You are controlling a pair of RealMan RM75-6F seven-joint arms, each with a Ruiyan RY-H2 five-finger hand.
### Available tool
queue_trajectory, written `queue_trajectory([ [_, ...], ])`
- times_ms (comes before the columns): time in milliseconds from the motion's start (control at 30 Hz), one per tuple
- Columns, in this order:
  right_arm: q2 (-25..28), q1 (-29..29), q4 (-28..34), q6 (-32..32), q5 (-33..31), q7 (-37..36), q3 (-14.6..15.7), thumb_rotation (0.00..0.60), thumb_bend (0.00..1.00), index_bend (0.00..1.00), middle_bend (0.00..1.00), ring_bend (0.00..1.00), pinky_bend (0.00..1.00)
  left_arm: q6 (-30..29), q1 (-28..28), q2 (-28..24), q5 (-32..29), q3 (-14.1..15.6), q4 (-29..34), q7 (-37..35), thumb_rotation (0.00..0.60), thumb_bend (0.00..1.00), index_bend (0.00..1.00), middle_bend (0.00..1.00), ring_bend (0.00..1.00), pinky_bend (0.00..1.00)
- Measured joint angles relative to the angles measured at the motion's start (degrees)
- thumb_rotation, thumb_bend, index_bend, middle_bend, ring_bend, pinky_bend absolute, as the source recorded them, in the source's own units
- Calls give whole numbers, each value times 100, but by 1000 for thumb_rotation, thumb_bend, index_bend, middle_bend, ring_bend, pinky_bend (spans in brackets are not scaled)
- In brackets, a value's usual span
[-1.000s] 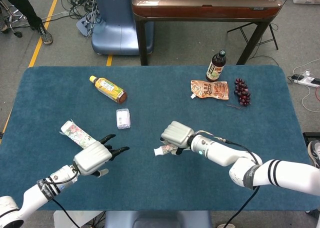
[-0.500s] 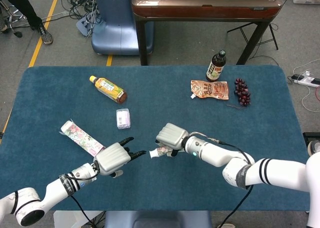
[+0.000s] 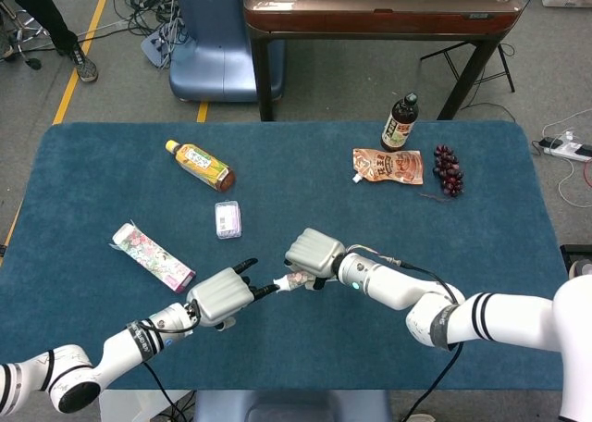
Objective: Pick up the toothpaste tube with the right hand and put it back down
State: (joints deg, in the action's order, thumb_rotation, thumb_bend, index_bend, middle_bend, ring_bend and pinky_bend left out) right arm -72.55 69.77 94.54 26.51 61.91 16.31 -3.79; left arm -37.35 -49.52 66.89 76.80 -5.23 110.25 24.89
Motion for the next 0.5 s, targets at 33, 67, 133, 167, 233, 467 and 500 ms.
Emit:
queue_trajectory([
  [33,-10,7,1,9,-10,1,11,600,853,745,696,594,423,-1,-19,13,-29,14,-5,23,600,222,58,481,409,15],
  [67,-26,13,4,20,-17,-2,22,600,853,746,696,594,423,-3,-39,23,-51,27,-9,50,600,222,58,481,410,15],
  [133,-45,18,8,36,-17,-11,39,600,853,751,697,594,423,-16,-86,60,-103,55,-26,110,600,222,58,480,410,15],
  [167,-55,21,8,50,-10,-15,49,600,852,752,698,595,423,-22,-102,74,-125,65,-33,124,600,222,58,480,410,15],
  [233,-62,25,8,59,-6,-31,59,600,852,753,699,596,423,-32,-140,101,-175,91,-53,155,600,222,58,480,410,15],
  [467,-58,9,6,104,62,-119,82,600,853,760,704,603,423,-56,-238,154,-315,201,-121,296,600,222,58,481,409,15],
  [500,-57,5,1,106,69,-131,86,600,852,761,704,604,423,-58,-253,157,-343,225,-127,318,600,221,58,481,409,15],
])
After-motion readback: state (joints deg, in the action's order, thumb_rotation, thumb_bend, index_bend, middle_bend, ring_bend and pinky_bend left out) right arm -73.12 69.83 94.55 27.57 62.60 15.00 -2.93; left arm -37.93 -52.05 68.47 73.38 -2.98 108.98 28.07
